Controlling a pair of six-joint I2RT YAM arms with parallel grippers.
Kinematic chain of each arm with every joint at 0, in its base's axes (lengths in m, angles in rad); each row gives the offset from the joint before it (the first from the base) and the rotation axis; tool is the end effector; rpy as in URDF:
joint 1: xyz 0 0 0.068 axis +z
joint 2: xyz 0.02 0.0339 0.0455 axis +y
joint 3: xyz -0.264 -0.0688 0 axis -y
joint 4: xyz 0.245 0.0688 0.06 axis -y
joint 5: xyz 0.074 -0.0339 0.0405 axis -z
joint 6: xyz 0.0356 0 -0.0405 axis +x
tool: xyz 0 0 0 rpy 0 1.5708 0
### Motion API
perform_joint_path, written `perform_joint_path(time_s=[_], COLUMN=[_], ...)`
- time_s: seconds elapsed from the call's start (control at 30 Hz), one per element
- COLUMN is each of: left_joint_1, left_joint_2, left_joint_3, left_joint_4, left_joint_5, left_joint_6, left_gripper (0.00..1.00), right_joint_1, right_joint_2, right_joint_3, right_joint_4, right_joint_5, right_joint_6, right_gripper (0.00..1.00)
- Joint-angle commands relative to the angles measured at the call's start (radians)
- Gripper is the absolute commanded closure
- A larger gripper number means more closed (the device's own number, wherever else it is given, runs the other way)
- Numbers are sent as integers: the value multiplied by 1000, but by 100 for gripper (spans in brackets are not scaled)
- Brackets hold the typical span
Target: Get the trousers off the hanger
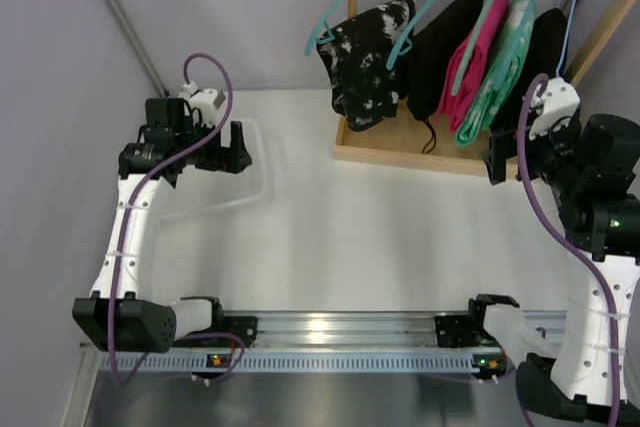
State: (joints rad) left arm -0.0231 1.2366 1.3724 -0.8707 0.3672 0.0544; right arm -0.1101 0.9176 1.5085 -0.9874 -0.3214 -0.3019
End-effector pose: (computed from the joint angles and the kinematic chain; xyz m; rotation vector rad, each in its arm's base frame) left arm 0.2472 -0.0185 0.3836 0.2752 2.2625 -0.4059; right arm 0.1295 -0.0030 0.4678 -0.3930 1.9061 0.0436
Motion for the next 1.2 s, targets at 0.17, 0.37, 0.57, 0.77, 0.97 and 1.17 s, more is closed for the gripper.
perform_joint_path(time_s=[0.17, 0.37, 0.57, 0.77, 0.97, 1.17], left_joint_1=[0, -5, -31, -218, -288, -340], left_joint_2=[118, 315, 402, 463, 561, 632], left_joint_3=[336, 769, 961, 973, 970, 990], left_joint_4=[9, 12, 258, 340, 469, 572], left_joint_5=[-65, 133, 318, 244, 167, 122], left_joint_6=[9, -51, -252, -248, -326, -337], left_gripper=[1, 1, 2, 4, 6, 11], right_joint_1=[-28, -63, -100, -125, -135, -140], right_joint_2=[-49, -26, -2, 18, 24, 21], right_joint_3=[94, 121, 131, 162, 167, 162], right_joint_4=[-26, -31, -31, -40, -39, -37], right_joint_5=[-57, -93, -119, -136, -148, -145], right_joint_6=[20, 40, 60, 66, 70, 67], right_gripper=[1, 1, 1, 1, 1, 1])
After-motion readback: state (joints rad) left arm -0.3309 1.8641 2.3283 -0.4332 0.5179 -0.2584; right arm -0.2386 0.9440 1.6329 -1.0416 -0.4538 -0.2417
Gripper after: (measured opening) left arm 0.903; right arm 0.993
